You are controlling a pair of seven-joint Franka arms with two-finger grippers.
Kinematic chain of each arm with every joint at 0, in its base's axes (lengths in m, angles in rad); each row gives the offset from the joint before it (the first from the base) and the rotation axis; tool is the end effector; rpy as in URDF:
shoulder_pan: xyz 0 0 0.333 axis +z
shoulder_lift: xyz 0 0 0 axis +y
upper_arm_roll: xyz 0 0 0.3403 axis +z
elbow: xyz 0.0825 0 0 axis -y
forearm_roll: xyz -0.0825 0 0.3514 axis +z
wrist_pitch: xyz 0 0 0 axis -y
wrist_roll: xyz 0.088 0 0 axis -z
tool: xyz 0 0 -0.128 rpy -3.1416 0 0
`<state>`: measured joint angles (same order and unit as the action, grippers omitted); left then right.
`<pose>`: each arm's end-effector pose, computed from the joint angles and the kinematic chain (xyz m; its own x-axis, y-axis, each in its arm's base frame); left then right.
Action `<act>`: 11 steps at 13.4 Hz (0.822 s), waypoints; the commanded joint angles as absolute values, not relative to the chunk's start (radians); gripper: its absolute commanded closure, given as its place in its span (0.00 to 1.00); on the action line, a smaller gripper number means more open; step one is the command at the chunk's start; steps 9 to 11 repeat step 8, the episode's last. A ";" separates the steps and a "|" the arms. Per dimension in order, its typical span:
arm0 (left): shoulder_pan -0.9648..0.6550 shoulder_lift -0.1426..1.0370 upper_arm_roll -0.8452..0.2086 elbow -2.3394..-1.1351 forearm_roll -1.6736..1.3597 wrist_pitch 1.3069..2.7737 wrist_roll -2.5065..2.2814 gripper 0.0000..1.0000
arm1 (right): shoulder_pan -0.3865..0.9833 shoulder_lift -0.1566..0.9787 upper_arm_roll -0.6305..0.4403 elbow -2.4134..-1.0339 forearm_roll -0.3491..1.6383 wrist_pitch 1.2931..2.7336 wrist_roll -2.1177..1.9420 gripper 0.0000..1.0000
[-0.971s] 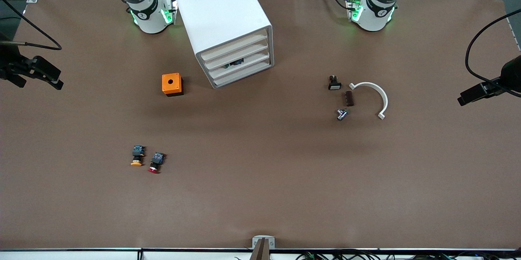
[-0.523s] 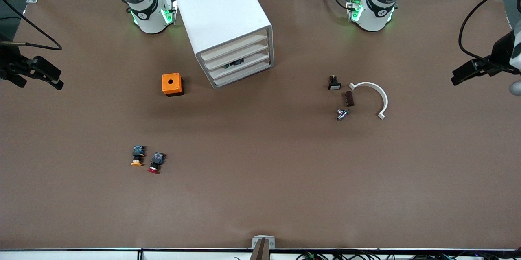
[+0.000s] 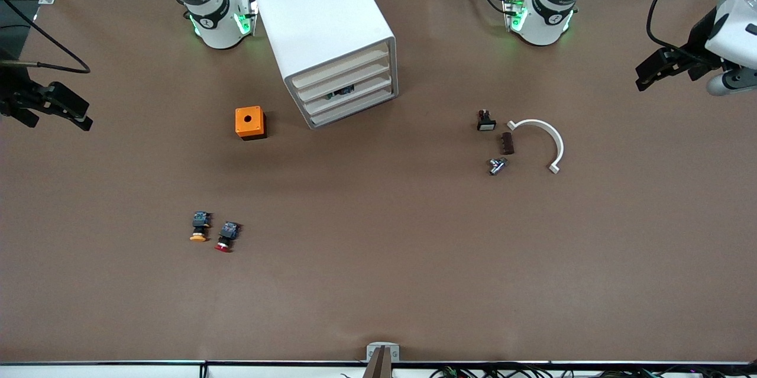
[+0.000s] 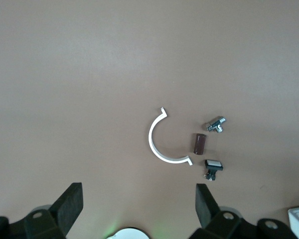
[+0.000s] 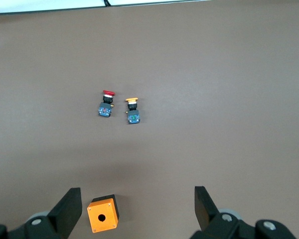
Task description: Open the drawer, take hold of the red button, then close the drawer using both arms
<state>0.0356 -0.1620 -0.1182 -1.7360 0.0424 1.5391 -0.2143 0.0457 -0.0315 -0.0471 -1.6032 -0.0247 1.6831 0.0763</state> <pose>0.4605 -0.0376 0.6322 0.9907 0.1345 -0.0221 0.1327 -0.9888 -0.0676 0.5249 -0.0041 0.6405 0.9908 -0.0750 0.1126 -0.0771 -0.9969 0.0147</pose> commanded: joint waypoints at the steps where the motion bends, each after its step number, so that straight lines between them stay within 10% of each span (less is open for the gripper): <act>1: 0.028 -0.198 -0.101 -1.754 0.006 1.560 -0.175 0.01 | 0.023 -0.049 -0.028 -1.617 -0.032 1.684 0.077 0.00; 11: 0.032 -0.161 -0.103 -1.706 -0.014 1.551 -0.166 0.01 | 0.020 -0.051 -0.029 -1.617 -0.032 1.684 0.075 0.00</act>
